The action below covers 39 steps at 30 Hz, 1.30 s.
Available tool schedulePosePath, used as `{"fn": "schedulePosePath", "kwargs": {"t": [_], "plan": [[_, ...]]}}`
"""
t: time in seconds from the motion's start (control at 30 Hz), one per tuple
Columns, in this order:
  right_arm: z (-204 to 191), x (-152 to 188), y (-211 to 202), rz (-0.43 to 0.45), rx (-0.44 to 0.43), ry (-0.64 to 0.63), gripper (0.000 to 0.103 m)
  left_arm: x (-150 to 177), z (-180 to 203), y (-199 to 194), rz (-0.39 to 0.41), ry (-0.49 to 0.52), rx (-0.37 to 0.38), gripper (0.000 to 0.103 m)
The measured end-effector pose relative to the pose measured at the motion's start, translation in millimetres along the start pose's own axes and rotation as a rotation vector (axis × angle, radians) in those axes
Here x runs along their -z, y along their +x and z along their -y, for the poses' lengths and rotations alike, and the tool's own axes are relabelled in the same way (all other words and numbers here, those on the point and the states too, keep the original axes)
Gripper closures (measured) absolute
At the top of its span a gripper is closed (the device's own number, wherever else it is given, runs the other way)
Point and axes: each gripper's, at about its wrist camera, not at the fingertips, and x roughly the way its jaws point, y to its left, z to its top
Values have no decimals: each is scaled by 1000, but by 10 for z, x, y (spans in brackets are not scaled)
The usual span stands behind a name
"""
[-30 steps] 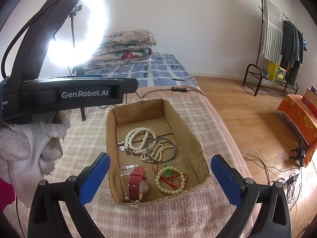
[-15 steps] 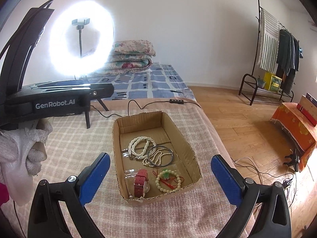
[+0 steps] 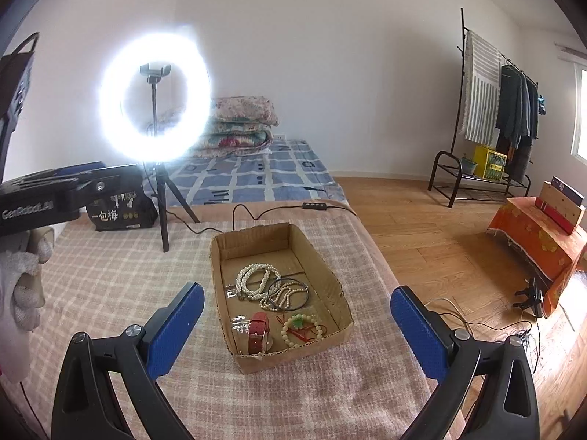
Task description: Organize jewelry
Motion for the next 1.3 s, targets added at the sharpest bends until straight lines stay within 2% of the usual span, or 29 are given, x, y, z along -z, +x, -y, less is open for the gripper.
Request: {"fn": "schedulePosePath", "kwargs": {"t": [0.17,0.4,0.63,0.8,1.0,1.3], "plan": [[-7,27,-164,18,13,4,0,131,-15,-289,3,13,-7,9],[-45,73,-337,41,23,0,0,307,5,-592,-17,18,-7,9],[-93,110,-462,56,21,-5,0,398,34,-860,27,6,-5,9],[-97,136,-512,65,26,-1,0,414,57,-944,54,8,-2,2],[-119,151,-507,75,38,-6,0,452,89,-984,68,21,-7,0],[-155,171,-387,73,43,-13,0,545,41,-816,22,16,-20,0]]}}
